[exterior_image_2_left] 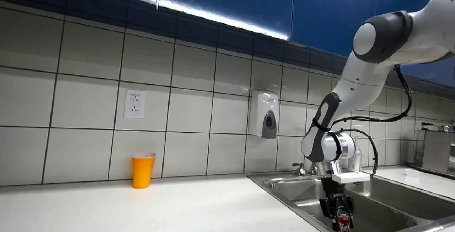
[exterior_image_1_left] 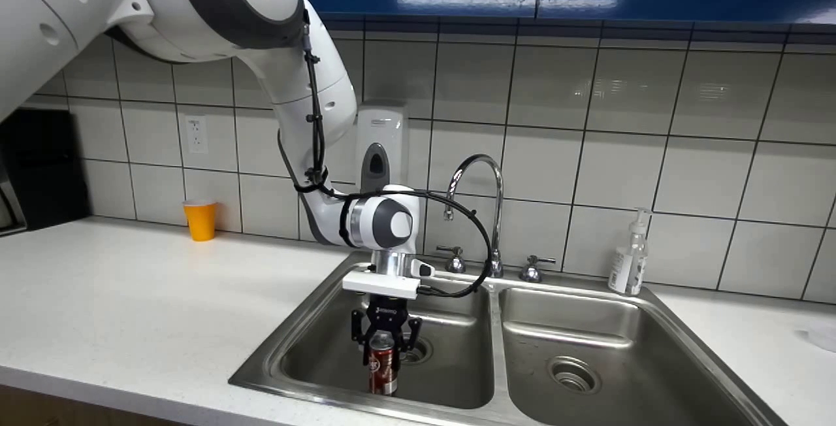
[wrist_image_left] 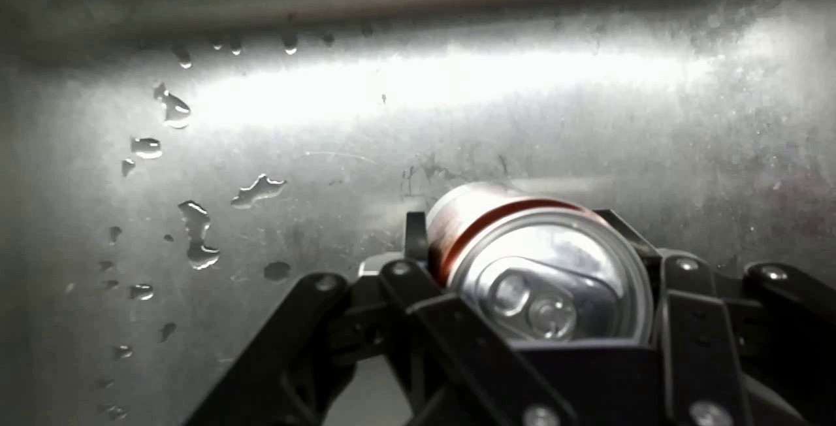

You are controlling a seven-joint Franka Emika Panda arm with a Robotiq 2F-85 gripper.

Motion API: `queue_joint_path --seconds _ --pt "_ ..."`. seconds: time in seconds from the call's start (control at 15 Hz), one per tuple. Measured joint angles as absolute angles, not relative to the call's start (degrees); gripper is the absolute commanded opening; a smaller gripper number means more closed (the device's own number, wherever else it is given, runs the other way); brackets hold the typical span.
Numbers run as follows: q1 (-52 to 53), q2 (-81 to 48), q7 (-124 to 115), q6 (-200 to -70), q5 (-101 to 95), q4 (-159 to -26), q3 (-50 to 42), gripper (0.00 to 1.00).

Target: Put the red can inside the left sink

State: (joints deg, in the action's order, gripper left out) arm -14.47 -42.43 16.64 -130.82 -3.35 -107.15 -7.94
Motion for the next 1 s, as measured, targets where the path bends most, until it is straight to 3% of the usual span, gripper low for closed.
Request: queue_joint_path --seconds 0.2,1.0 --pt "-14.48 -42.53 16.7 -130.62 -3.27 -106.85 -7.08 1.0" --pt "-14.11 -35.96 17.29 -123.04 -5.26 -106.25 -6.61 1.0"
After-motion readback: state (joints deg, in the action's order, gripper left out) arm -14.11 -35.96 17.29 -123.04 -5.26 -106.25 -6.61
